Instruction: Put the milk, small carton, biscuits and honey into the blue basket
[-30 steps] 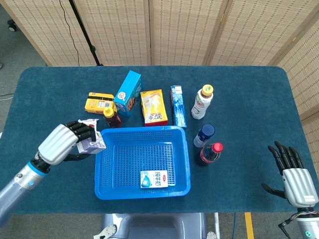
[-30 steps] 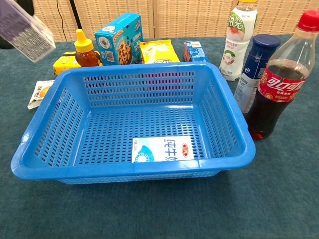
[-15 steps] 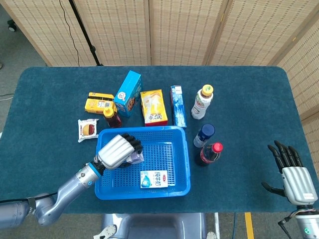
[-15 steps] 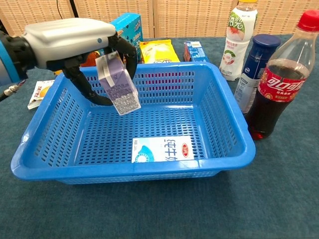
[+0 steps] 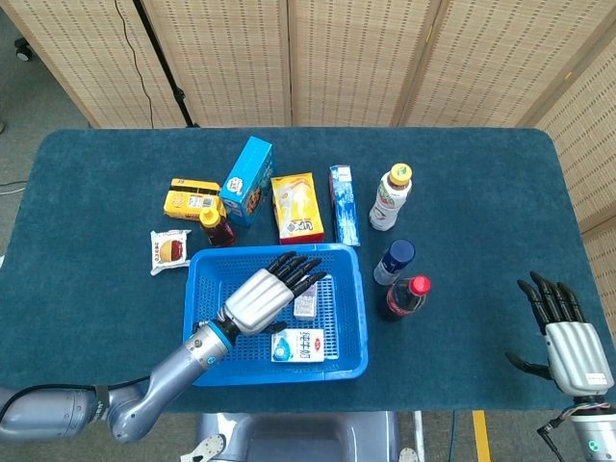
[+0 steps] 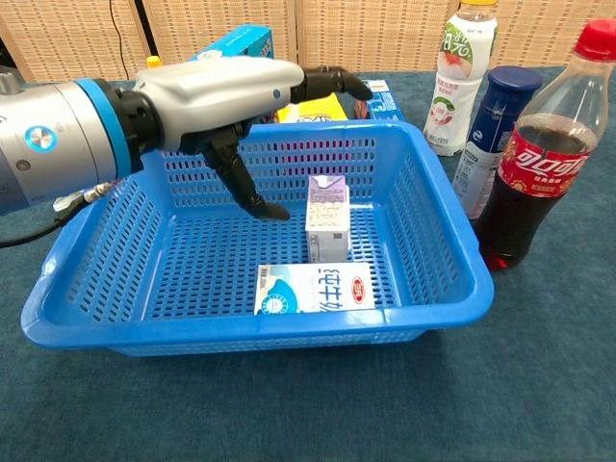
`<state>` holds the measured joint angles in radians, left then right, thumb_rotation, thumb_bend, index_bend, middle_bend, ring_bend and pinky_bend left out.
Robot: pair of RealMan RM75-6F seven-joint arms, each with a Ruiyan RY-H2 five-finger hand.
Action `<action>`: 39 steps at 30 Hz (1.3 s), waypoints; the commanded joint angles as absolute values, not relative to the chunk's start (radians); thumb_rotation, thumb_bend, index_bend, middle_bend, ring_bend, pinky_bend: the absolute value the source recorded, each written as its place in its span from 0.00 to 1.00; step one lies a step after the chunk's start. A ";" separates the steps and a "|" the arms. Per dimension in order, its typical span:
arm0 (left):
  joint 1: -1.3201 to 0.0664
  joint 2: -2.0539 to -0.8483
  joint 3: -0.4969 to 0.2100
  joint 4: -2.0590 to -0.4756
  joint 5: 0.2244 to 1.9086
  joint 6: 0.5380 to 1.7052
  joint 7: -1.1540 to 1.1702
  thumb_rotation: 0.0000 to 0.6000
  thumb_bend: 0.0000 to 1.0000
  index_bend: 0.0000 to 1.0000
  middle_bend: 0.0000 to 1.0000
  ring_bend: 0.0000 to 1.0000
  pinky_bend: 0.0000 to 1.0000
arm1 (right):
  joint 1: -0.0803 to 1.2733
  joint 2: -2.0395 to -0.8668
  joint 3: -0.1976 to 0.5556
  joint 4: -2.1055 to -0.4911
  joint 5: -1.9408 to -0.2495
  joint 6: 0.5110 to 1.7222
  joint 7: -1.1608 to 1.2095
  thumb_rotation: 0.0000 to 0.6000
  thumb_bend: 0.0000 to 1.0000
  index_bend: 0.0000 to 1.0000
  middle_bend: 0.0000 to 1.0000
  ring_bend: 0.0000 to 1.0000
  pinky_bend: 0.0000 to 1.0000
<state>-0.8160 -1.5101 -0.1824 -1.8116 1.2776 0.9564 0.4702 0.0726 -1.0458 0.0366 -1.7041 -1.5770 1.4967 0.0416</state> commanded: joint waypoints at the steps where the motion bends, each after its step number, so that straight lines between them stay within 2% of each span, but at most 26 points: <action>1: -0.789 -1.491 -0.192 -1.818 1.379 1.037 0.376 1.00 0.20 0.00 0.00 0.00 0.03 | 0.073 -1.046 0.036 -1.704 -1.576 1.494 0.042 1.00 0.00 0.00 0.00 0.00 0.00; 2: -0.768 -1.456 -0.205 -1.830 1.416 1.081 0.318 1.00 0.20 0.00 0.00 0.00 0.03 | 0.074 -1.044 0.034 -1.705 -1.580 1.493 0.045 1.00 0.00 0.00 0.00 0.00 0.00; 8: -0.701 -1.290 -0.188 -1.814 1.539 1.174 0.103 1.00 0.20 0.00 0.00 0.00 0.03 | 0.069 -1.040 0.032 -1.709 -1.588 1.504 0.052 1.00 0.00 0.00 0.00 0.00 0.00; 13: -0.625 -1.149 -0.174 -1.701 1.556 1.254 -0.072 1.00 0.20 0.00 0.00 0.00 0.03 | 0.069 -1.041 0.030 -1.710 -1.592 1.505 0.049 1.00 0.00 0.00 0.00 0.00 0.00; 16: -0.612 -1.097 -0.166 -1.615 1.504 1.208 -0.166 1.00 0.19 0.00 0.00 0.00 0.03 | 0.074 -1.045 0.026 -1.712 -1.598 1.495 0.037 1.00 0.00 0.00 0.00 0.00 0.00; 20: -0.634 -1.099 -0.160 -1.504 1.417 1.084 -0.200 1.00 0.16 0.00 0.00 0.00 0.03 | 0.082 -1.052 0.022 -1.715 -1.603 1.479 0.019 1.00 0.00 0.00 0.00 0.00 0.00; 25: -0.709 -1.178 -0.166 -1.361 1.332 0.904 -0.222 1.00 0.13 0.00 0.00 0.00 0.03 | 0.093 -1.061 0.020 -1.715 -1.594 1.454 0.005 1.00 0.00 0.00 0.00 0.00 0.00; 39: -0.901 -1.396 -0.221 -1.047 1.091 0.613 -0.025 1.00 0.12 0.00 0.00 0.00 0.05 | 0.131 -1.084 0.047 -1.694 -1.500 1.371 -0.020 1.00 0.00 0.00 0.00 0.00 0.00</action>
